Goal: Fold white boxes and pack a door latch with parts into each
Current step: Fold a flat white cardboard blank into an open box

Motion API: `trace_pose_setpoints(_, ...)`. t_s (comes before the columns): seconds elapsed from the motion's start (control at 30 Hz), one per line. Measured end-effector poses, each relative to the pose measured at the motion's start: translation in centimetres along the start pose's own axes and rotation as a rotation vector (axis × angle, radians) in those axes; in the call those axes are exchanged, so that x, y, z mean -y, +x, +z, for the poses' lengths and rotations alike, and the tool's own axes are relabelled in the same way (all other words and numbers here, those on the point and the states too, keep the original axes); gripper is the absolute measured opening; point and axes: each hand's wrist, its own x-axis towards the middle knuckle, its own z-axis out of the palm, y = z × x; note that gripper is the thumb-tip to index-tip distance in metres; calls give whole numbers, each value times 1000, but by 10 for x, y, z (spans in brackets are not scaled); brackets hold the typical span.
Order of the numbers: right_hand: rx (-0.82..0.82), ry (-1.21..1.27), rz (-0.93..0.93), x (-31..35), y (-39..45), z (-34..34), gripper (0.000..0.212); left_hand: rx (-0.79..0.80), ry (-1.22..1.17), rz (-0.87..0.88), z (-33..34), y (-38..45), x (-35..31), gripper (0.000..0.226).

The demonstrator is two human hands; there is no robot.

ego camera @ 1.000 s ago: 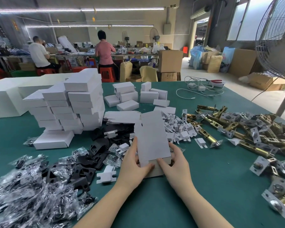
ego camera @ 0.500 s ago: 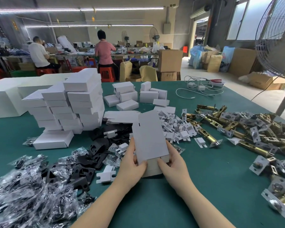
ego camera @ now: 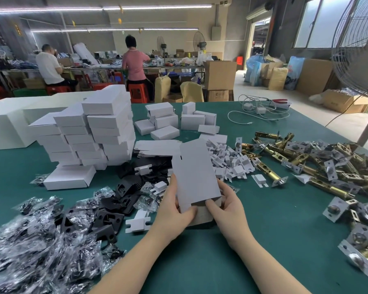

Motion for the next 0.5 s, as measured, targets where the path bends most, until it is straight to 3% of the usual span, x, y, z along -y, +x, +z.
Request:
trace_pose_setpoints(0.23, -104, -155, -41, 1, 0, 3, 45, -157, 265, 6, 9, -5, -2, 77)
trace_pose_setpoints(0.5, -136, -251, -81, 1, -7, 9, 70, -74, 387, -10, 14, -7, 7, 57)
